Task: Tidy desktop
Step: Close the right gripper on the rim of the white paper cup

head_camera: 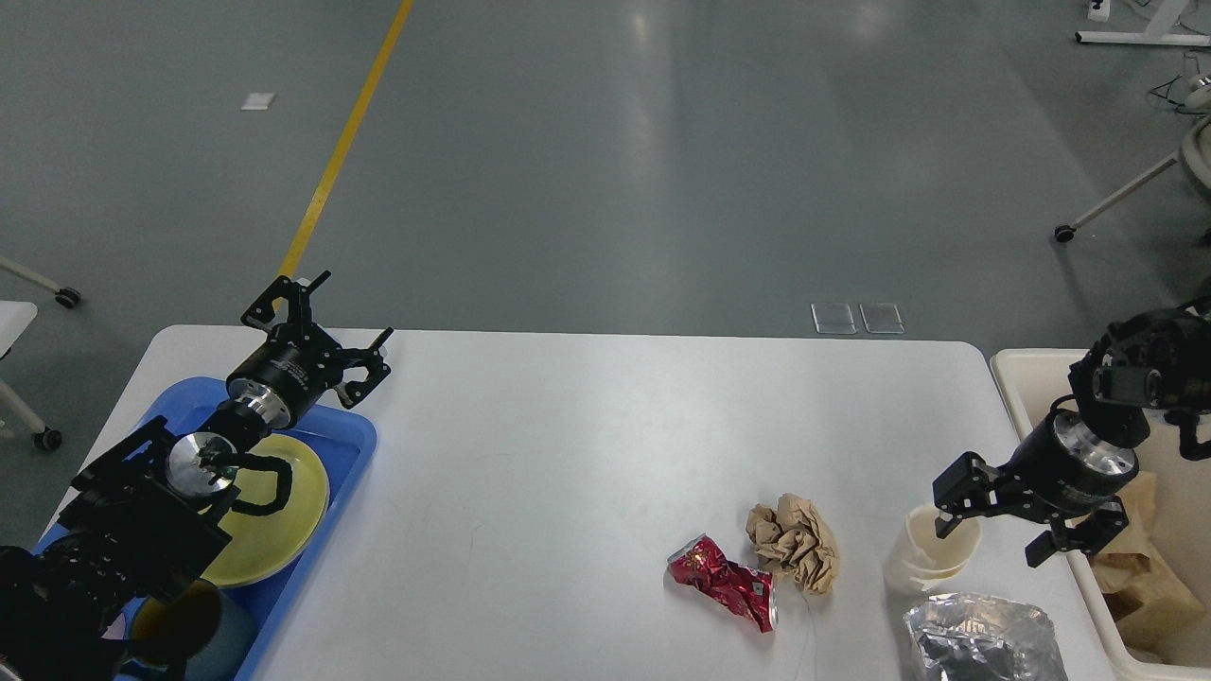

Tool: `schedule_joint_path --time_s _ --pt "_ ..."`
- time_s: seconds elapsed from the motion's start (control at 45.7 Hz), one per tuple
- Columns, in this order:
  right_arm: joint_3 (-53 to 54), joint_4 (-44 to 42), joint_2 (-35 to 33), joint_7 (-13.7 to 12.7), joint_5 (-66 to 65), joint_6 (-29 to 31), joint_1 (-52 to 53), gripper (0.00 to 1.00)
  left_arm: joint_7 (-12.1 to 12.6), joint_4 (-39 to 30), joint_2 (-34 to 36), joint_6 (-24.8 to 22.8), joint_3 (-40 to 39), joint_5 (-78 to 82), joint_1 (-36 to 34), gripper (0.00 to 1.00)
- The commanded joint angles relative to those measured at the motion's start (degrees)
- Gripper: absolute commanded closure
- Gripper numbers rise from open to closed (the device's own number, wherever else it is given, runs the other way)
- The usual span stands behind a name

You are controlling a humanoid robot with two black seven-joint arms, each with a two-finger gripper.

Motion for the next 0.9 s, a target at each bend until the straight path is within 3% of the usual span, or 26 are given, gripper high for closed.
schedule_joint_path --time_s 0.0,0.569,0.678,0.875 --pt "0.2 -0.4 0.1 0.0 2.1 -1.9 -2.1 0.03 0.0 0.0 0.0 0.0 0.0 0.0 0.0 0.04" --pt "2.5 -2.2 -0.5 0.0 6.0 -10.2 -6.8 0.07 0.0 0.0 0.0 0.0 0.0 0.0 0.0 0.04" --pt "2.0 -2.2 -0.9 -0.1 5.7 -10.2 -6.8 0.23 0.0 0.0 0.0 0.0 0.0 0.0 0.0 0.04" --pt "1.2 -1.9 -0.9 -0.2 4.4 -9.2 -7.3 0.76 0.0 0.0 0.0 0.0 0.0 0.0 0.0 0.04"
